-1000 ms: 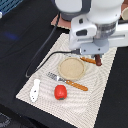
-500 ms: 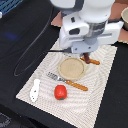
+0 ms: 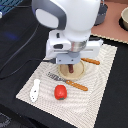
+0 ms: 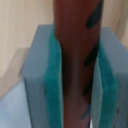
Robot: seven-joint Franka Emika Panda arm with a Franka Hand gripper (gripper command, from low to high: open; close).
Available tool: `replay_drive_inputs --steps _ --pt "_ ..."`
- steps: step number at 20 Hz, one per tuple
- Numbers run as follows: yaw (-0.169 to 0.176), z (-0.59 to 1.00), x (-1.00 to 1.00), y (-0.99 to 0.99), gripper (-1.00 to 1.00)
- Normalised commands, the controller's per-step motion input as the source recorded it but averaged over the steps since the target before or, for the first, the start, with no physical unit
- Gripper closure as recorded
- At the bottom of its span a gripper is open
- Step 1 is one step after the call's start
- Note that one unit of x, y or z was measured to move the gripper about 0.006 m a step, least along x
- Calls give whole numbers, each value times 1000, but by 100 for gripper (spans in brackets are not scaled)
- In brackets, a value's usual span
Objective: Interact with the objects in diverse but meaningful ways.
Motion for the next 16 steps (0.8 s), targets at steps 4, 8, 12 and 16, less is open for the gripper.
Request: replay_drive_inputs --steps 4,8,12,16 --pt "-3 698 -843 38 100" --pt "-1 694 -806 62 100" --pt "0 291 -948 169 100" --pt "5 36 -879 160 100"
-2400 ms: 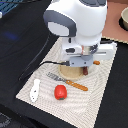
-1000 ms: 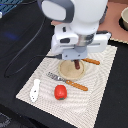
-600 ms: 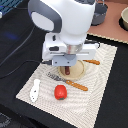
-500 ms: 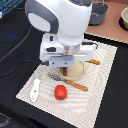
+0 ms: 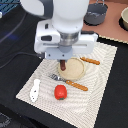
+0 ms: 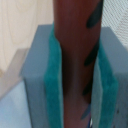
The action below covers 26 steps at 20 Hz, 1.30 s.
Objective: Interact with the objects in diverse but meaningful ways.
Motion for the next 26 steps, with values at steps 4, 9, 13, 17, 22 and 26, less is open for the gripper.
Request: replay_drive_inputs --steps 4,9,13,17,22,26 --pt "13 -99 -799 75 100" --pt "10 -276 -671 10 100" --pt "56 -277 -94 -64 100" --pt "47 -562 -290 -29 100" --pt "39 -557 -298 -22 100" --pt "29 -488 -655 -10 100"
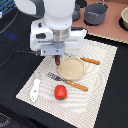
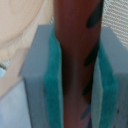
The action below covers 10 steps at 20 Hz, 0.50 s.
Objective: Interact with the objects in diverse but meaningful ways.
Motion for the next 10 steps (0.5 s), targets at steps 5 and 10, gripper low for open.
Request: replay_drive_inputs --steps 5,10 --pt "17 -331 -872 0 100" --pt "8 -274 -946 0 100"
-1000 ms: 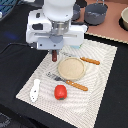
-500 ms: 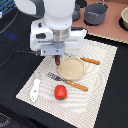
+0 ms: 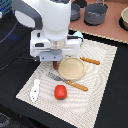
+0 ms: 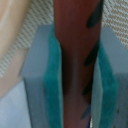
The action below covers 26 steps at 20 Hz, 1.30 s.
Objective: Interact with the objects in diverse but meaningful ways.
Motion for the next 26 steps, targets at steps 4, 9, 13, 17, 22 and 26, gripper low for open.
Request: replay_drive_inputs --steps 4,9,13,17,22,26 --pt "6 -187 -816 0 100" --pt "1 357 -527 121 -100" --pt "0 987 -286 256 -100" --pt "1 765 -409 240 -100" --pt "59 751 -277 537 -100" --pt "141 668 43 734 -100"
